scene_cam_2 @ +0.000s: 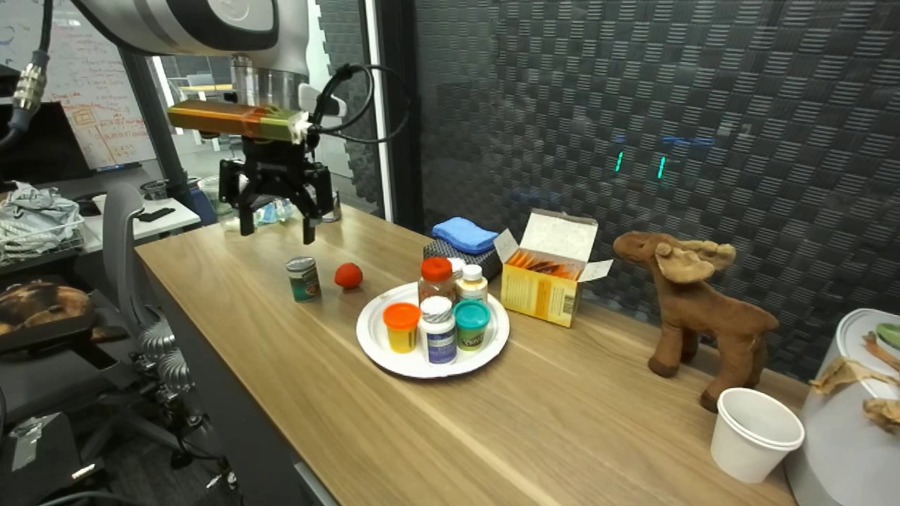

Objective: Put the bottles on the tray

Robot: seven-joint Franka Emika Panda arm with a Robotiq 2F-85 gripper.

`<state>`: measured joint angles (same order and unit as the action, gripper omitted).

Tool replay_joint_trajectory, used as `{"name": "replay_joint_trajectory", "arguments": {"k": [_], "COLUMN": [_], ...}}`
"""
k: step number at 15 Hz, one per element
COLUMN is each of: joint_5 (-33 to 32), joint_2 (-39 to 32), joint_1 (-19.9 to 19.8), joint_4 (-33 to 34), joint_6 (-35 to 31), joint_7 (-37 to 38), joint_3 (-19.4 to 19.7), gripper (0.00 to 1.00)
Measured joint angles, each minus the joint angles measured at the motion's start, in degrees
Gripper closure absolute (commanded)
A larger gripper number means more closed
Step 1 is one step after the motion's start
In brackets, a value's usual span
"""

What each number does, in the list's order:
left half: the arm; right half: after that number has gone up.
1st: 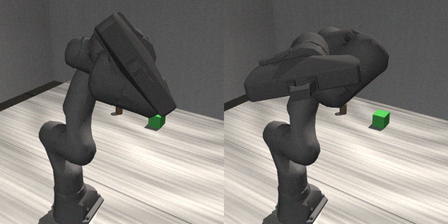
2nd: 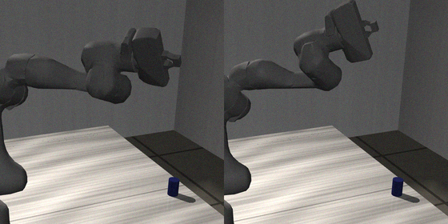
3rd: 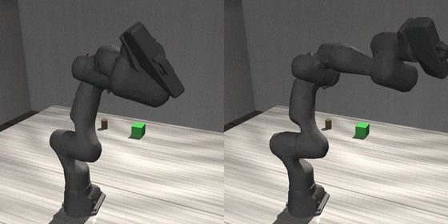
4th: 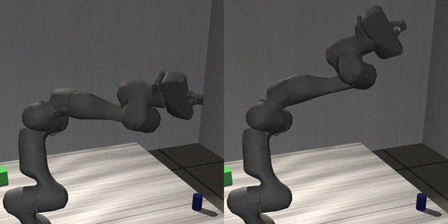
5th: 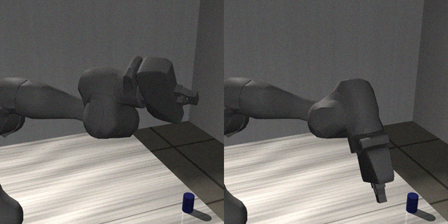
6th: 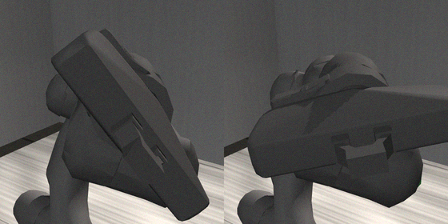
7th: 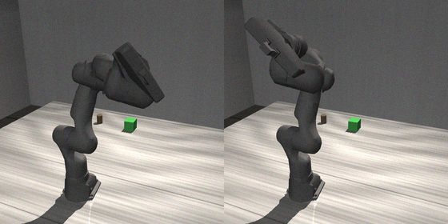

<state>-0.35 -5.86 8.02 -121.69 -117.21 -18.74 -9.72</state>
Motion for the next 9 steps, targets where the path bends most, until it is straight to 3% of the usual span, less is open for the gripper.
{"name": "replay_joint_trajectory", "arguments": {"k": [3, 9], "joint_5": [0.07, 0.07], "joint_2": [0.00, 0.02], "joint_1": [0.08, 0.02], "joint_4": [1.70, 2.28], "joint_6": [7.49, 8.59], "joint_7": [-2.35, -2.98], "joint_3": [-0.11, -0.11], "gripper": [0.00, 0.00]}}
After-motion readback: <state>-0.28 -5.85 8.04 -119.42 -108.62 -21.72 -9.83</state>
